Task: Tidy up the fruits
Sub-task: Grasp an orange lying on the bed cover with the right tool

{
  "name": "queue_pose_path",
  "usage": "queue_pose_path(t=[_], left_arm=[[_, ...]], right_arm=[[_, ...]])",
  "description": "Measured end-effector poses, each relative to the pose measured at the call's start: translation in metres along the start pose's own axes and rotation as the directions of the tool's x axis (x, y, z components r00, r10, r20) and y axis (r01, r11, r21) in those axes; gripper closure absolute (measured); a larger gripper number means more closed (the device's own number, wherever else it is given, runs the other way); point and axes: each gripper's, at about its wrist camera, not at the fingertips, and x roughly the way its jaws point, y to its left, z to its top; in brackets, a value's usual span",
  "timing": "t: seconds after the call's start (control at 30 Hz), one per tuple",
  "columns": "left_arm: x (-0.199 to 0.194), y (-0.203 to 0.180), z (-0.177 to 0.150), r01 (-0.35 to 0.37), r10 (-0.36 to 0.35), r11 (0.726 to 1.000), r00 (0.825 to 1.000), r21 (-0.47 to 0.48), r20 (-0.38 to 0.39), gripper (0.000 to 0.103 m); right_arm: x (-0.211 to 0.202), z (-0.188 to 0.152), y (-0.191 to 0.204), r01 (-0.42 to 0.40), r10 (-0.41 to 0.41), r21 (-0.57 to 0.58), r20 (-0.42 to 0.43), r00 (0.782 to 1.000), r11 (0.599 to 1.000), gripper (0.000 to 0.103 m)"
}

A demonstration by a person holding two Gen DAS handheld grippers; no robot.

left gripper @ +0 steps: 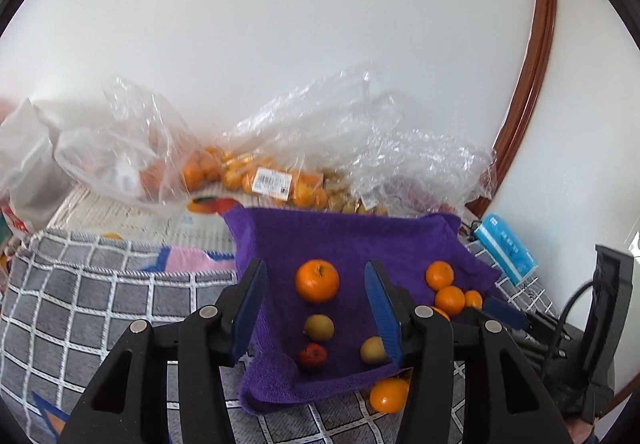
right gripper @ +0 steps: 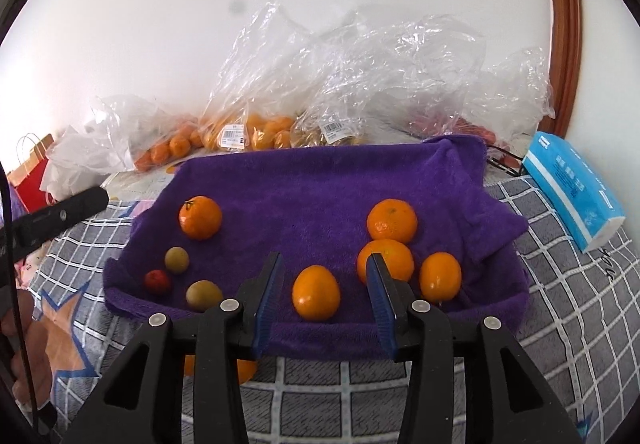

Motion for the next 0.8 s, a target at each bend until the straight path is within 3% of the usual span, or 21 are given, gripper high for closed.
queue_pose_path(t=[0.07,0.27,0.63,0.7,0.8], left_arm=[[-0.004,0.001,0.006,-0.024,0.024,1.0,1.0,0.002,-0.019,0.054],[-0.02,0.014,-0.001,-0.02,0.018,1.0,0.995,-0.021,-0.095,0.053],[-0.04,0.057,-0.063,-0.057,0.041,0.997,0.969,-0.058,-0.245,0.048],[-0.04,0.059,-0.069,-0.078,0.062,0.996,0.962,-0.052,-0.266,0.048],[-0.041,0.057,-0.074,-0.083,0.068,0.996,0.951,-0.038,-0.3,0.048]], right_arm=[[-0.012,-0.003,0.008,0.012,-0.012,-0.001,0.009,1.0,1.0,0.06],[-0.026,-0.017,0.031,-0.061,0.061,0.005,-0.058,0.996,0.998,0.06],[0.004,-0.047,0.043,-0.09,0.094,0.032,-0.15,0.984,0.995,0.061],[0.007,-0.047,0.044,-0.083,0.085,0.02,-0.153,0.985,0.996,0.074],[0.004,-0.045,0.045,-0.083,0.082,-0.002,-0.155,0.984,0.997,0.074]])
